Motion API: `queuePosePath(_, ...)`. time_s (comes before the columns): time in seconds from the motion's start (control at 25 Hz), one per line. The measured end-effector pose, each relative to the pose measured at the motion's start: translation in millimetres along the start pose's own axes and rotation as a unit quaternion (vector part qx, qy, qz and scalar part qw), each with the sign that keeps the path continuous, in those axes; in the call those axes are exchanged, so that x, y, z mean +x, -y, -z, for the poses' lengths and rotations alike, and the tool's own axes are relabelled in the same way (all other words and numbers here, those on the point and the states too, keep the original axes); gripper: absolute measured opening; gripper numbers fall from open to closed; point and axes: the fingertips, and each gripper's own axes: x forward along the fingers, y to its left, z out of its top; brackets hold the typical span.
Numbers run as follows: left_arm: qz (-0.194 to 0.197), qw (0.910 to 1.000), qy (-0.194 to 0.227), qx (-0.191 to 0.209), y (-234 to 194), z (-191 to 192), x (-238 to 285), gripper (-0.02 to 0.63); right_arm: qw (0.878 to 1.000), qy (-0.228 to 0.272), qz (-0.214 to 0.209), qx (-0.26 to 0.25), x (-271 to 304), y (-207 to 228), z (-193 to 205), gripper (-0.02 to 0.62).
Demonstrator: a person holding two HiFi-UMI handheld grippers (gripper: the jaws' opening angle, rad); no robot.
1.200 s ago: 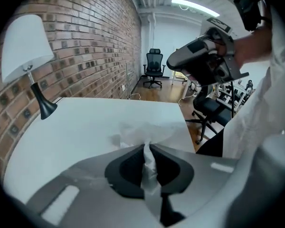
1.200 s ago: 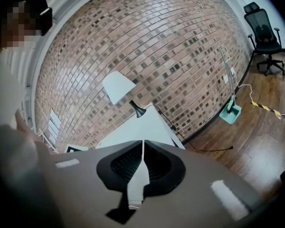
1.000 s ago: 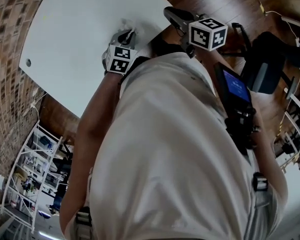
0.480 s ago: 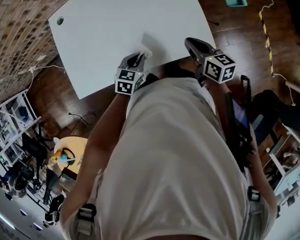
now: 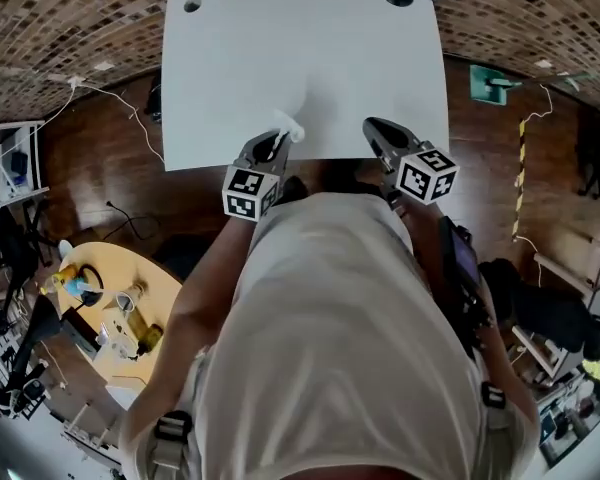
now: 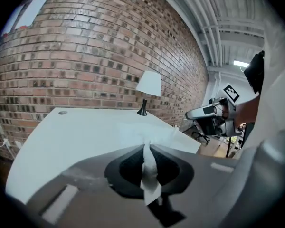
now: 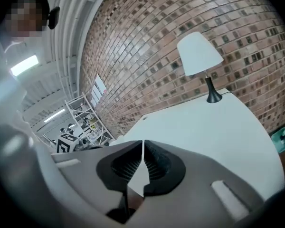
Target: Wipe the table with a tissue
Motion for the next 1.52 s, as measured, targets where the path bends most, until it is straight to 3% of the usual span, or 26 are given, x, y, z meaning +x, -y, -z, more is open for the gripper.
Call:
queuePosePath(0.32, -0.052, 0.9966, 0.039, -0.051, -53.6, 22.1, -63.4, 0.023, 0.998, -0.024, -0.054, -0.038, 46.0, -59.3, 8.3, 0.018)
queuePosePath(0.64, -0.062, 0.9940, 0.063, -0.064, -73.5, 30.8, -107.4, 0.023, 0.994, -0.035, -0.084, -0.066, 71.8, -109.1, 21.1, 0.018)
queuePosePath(1.08, -0.013, 0.9967, 0.058, -0.055, -63.2, 41.4, -109.4, 0.023, 0.996, -0.030, -0.048, -0.067, 56.3, -109.9, 40.5, 0.018)
queuePosePath(1.52, -0.009, 0.9966, 0.055, -0.060, -60.0, 49.1, -111.1, 0.023, 0.997, -0.016, -0.038, -0.067, 52.3, -110.0, 43.2, 0.018)
